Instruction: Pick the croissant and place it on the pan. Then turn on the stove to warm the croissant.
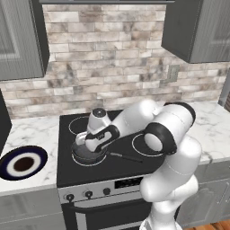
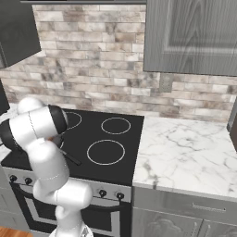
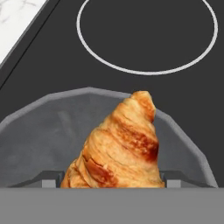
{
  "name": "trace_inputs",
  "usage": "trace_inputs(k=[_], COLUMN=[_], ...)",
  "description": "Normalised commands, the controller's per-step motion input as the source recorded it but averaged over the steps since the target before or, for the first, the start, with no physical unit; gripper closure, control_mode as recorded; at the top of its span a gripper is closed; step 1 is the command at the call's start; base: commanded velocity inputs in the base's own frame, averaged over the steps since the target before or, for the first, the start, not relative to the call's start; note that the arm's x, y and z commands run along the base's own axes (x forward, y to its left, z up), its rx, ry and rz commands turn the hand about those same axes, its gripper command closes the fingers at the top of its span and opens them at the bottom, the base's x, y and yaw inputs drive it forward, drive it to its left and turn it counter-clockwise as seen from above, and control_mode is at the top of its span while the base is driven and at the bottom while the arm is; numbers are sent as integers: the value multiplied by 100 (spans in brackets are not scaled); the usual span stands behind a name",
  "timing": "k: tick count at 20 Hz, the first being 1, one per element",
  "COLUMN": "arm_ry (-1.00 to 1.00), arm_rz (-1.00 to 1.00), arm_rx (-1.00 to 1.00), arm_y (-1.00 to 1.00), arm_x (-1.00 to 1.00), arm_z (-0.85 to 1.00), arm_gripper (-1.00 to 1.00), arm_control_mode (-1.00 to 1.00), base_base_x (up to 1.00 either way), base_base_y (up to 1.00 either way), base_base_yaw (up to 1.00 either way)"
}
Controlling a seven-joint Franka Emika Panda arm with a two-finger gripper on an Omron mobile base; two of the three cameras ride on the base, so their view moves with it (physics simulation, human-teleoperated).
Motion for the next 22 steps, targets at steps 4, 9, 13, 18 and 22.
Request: trace_inputs(k=[4, 9, 13, 18, 22], arm_ry=[0, 0, 1, 0, 0], arm_rz=[0, 0, 0, 0, 0], arm_rx=[0, 0, 0, 0, 0], arm_y=[7, 8, 16, 3, 1], arm_x=[9, 11, 25, 18, 3], arm_z=[-11, -12, -19, -11, -7], arm_gripper=[100, 100, -100, -100, -100], arm_control_mode=[-100, -100, -100, -100, -100], base_base_x=[0, 0, 0, 0, 0], base_base_y=[0, 0, 0, 0, 0], base_base_yaw=[0, 0, 0, 0, 0])
